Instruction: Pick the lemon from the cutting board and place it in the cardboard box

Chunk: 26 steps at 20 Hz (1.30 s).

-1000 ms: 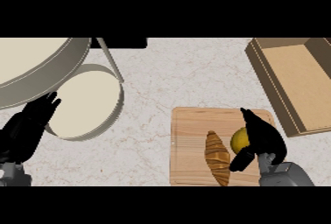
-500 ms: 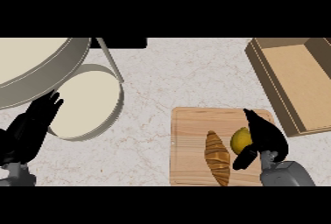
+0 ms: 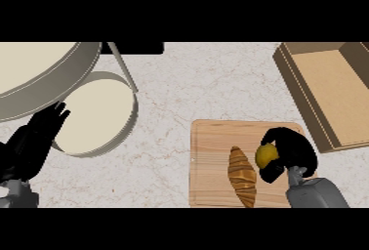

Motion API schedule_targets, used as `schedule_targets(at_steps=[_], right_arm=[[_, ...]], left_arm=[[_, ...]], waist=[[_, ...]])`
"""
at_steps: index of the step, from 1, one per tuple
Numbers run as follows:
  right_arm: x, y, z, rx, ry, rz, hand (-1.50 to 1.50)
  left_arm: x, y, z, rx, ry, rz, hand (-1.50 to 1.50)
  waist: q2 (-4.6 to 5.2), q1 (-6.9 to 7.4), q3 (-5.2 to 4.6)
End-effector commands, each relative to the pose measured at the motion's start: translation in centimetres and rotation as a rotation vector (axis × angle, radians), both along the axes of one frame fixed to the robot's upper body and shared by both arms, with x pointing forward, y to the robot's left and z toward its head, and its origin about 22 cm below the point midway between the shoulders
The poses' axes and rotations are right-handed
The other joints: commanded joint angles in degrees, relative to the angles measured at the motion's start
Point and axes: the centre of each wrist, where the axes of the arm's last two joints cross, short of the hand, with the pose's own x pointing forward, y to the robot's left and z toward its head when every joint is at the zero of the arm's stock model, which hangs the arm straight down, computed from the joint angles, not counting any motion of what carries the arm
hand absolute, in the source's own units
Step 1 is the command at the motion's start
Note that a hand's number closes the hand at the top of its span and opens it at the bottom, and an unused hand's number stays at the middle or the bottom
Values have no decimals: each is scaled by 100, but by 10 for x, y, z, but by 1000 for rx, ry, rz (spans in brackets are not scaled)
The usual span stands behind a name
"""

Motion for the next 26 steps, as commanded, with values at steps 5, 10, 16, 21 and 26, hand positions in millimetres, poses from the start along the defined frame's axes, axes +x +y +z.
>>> schedule_targets(at_steps=[5, 10, 16, 21, 26], right_arm=[[31, 6, -6, -1, -22, -2, 150], [124, 1, 53, -2, -52, -82, 150], [161, 7, 55, -125, -131, -90, 150], [175, 10, 88, -162, -305, -40, 150], [182, 44, 156, -207, -522, -69, 150]], left_arm=[[-1, 3, -15, -6, -1, -5, 0], [6, -12, 7, -5, -33, -69, 0], [2, -3, 12, 4, -7, -60, 0], [-8, -5, -6, 10, -2, -37, 0], [1, -6, 11, 5, -15, -15, 0]], waist=[[17, 22, 9], [146, 446, 18], [93, 313, 15], [58, 194, 11], [19, 118, 9]])
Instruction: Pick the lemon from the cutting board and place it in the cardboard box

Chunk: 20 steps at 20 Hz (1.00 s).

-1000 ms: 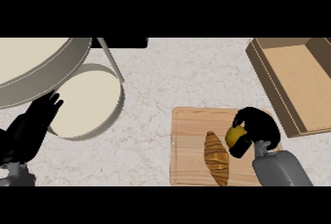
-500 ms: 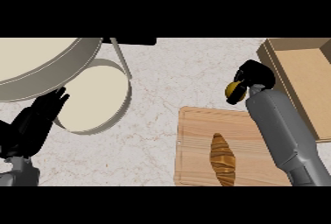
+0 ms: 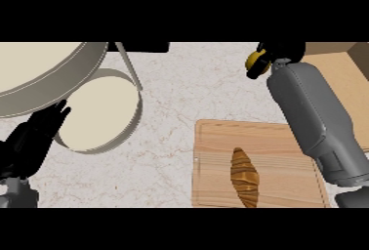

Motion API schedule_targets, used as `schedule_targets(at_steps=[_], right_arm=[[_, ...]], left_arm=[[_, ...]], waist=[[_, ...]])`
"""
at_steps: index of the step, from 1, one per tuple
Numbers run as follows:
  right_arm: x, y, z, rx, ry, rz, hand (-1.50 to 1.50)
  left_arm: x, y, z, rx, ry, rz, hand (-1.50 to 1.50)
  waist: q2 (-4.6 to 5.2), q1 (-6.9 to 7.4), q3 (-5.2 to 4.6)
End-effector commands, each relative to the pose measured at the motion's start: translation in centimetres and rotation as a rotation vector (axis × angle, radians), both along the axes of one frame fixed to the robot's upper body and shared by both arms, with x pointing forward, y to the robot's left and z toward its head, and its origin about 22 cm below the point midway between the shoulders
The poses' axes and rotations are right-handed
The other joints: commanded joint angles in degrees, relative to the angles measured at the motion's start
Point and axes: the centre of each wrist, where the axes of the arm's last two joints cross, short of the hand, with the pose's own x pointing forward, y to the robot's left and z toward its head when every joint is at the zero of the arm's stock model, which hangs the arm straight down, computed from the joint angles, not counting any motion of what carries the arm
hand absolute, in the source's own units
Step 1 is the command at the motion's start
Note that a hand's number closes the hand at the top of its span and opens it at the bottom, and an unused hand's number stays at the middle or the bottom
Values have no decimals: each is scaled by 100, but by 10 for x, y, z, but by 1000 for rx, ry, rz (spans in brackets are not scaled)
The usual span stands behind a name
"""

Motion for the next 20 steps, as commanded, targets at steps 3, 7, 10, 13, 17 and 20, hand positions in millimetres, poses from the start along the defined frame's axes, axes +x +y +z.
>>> schedule_targets(at_steps=[3, 7, 10, 13, 17, 20], right_arm=[[2, 33, 83, -52, -233, -65, 150], [4, 27, 90, -95, -320, -193, 150], [4, -10, 119, -76, -341, -263, 150], [2, -14, 133, -89, -375, -325, 150], [5, -51, 113, -105, -357, -360, 150], [9, -69, 99, -151, -303, -344, 150]], left_arm=[[-8, 4, -9, 24, 9, 30, 0], [-4, 5, 4, -6, 20, 14, 0], [-13, -1, -9, -16, 7, 10, 0], [-5, -7, -6, 11, 0, 40, 0], [-18, -10, -1, -11, 12, 24, 0], [-3, -1, -12, -13, -2, 17, 0]], waist=[[-52, -103, -7], [-31, -97, -5], [-39, -118, -4], [-38, -137, -3], [-32, -101, -1], [-15, -115, -3]])
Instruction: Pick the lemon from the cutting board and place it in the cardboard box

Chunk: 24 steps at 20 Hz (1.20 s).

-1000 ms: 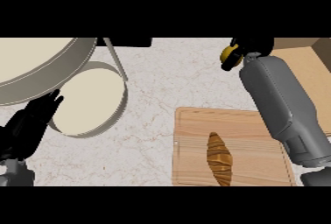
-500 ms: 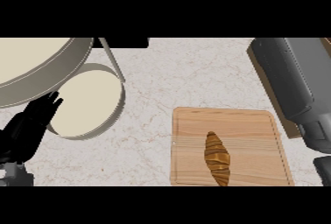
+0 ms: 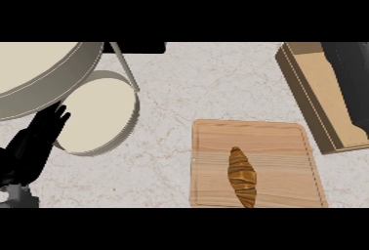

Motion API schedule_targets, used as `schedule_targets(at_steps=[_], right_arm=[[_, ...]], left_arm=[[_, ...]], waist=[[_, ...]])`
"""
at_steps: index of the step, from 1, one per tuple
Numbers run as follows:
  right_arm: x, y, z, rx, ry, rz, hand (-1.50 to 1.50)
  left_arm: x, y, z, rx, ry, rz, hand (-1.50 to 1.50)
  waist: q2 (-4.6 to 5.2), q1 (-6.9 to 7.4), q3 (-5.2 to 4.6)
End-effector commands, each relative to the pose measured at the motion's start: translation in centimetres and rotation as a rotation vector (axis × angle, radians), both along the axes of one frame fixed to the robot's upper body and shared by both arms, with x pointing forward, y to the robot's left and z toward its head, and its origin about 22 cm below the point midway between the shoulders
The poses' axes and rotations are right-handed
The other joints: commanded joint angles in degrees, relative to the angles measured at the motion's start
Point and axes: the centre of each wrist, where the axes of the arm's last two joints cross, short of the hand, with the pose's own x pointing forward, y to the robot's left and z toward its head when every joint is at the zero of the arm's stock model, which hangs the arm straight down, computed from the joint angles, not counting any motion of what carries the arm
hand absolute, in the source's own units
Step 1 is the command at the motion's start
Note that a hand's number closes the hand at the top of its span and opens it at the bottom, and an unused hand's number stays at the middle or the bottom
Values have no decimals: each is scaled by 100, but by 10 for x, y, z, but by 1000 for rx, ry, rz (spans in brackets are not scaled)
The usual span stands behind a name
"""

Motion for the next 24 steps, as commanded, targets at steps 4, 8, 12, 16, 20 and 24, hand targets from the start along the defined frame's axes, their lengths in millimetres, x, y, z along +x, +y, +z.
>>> schedule_targets(at_steps=[4, 8, 12, 16, 20, 24], right_arm=[[2, -60, -5, 1, 7, -25, 150], [-3, -81, -34, -18, 24, 7, 150], [-12, -132, -57, 11, 2, -10, 150], [-8, -121, -82, 72, 45, 26, 150], [-16, -142, -113, 237, 127, 1, 150], [-19, -138, -139, 316, 183, -121, -150]], left_arm=[[9, -9, 22, 2, -3, -16, 0], [-6, 8, 4, 11, 4, -4, 0], [1, 1, 30, 0, -13, -24, 0], [2, -7, -11, 19, 9, -6, 0], [5, -6, -2, -4, -22, -17, 0], [20, -13, 29, 6, -32, -26, 0]], waist=[[24, 51, 5], [9, 24, 3], [54, 134, 13], [34, 54, 5], [77, 131, 12], [68, 133, 15]])
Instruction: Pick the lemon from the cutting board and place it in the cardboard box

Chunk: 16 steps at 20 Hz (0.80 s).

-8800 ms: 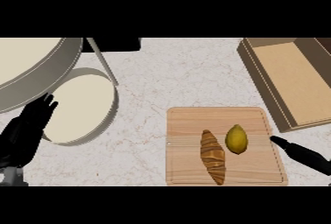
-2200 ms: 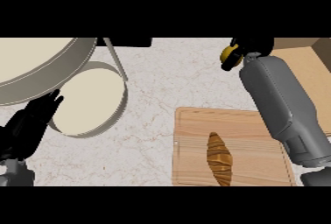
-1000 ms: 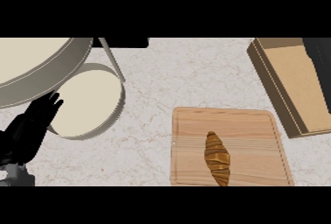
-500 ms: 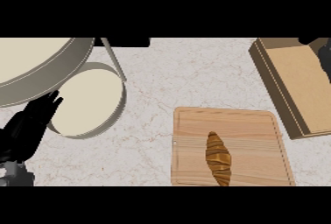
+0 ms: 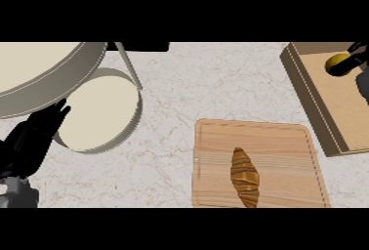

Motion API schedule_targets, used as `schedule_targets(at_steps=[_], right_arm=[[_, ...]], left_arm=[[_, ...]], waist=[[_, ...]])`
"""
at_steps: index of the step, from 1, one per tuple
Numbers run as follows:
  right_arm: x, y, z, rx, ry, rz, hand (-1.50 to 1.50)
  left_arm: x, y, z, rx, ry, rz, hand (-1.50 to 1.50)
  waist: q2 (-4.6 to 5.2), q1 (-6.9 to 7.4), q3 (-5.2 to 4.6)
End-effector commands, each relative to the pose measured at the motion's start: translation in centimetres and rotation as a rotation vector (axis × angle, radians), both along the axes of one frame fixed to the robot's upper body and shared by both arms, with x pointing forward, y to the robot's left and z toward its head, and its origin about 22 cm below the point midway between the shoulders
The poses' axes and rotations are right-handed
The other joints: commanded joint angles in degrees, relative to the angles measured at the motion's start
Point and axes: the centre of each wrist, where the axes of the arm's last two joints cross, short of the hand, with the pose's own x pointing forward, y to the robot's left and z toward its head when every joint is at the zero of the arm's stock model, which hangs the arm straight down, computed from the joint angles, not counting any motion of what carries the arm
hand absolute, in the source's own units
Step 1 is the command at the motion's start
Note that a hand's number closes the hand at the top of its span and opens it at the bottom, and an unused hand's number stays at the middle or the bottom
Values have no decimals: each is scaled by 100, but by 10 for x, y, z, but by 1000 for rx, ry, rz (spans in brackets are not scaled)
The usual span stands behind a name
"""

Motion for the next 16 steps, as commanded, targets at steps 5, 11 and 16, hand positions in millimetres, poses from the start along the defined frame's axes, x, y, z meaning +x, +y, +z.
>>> schedule_targets(at_steps=[5, 11, 16], right_arm=[[-14, -18, -31, 109, -16, 88, -150], [-18, -20, -28, 181, -436, -11, -150], [-27, -37, -10, 279, -661, -54, -150]], left_arm=[[-7, 6, -3, 6, 10, 5, 0], [-6, 3, -5, 11, -1, 17, 0], [-11, -1, -15, 1, 16, 43, 0]], waist=[[-25, -28, -1], [-38, -70, 11], [-116, -255, -2]])
